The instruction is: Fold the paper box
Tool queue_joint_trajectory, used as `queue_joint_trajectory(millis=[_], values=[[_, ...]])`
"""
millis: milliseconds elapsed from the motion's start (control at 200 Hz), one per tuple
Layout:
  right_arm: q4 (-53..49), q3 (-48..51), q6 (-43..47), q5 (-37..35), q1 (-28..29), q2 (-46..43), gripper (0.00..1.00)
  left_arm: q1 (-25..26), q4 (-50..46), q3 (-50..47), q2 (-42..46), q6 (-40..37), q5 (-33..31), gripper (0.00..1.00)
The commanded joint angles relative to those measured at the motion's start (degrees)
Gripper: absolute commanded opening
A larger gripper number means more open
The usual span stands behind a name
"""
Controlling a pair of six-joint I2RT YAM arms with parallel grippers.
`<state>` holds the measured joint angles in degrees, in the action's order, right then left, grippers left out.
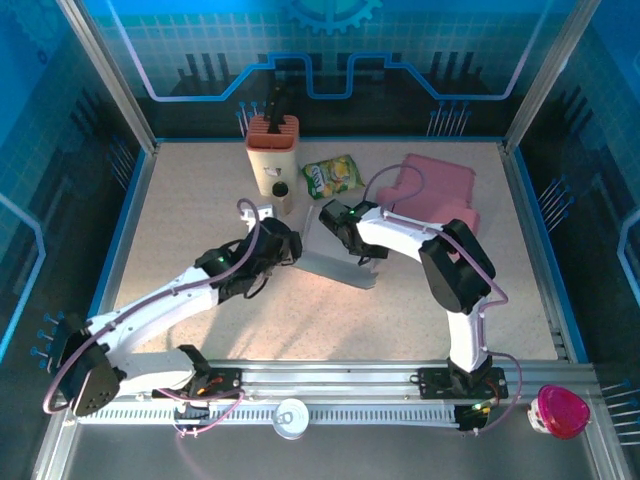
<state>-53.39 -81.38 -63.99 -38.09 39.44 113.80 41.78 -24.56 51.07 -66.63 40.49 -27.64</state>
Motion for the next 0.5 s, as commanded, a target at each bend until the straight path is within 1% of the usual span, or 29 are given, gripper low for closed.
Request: queue_joint_trajectory(millis=[0, 75, 165, 330, 495], values=[[-10.3, 1.3, -10.4, 5.2, -1.2, -0.1, 0.00, -0.3, -7.4, 1.1, 3.2, 2.1, 3.1, 0.63], [-11.7, 1.7, -14.1, 6.8, -1.0, -1.7, 0.00, -0.2, -9.2, 0.5, 5.0, 2.3, 4.3, 0.63], [-12.3, 3.0, -18.2, 10.9, -1.7, -2.9, 0.00, -0.2, -10.4, -0.4, 7.0, 2.2, 6.1, 0.62], [-16.8, 2.5, -25.7, 17.6, -2.9, -1.7, 0.00, 0.5, -12.8, -1.1, 8.8, 2.2, 7.3, 0.61], [-11.2, 7.0, -30.5, 27.1, -3.8, -3.8, 0.00, 2.4, -14.3, -2.9, 8.8, 2.9, 5.3, 0.60]])
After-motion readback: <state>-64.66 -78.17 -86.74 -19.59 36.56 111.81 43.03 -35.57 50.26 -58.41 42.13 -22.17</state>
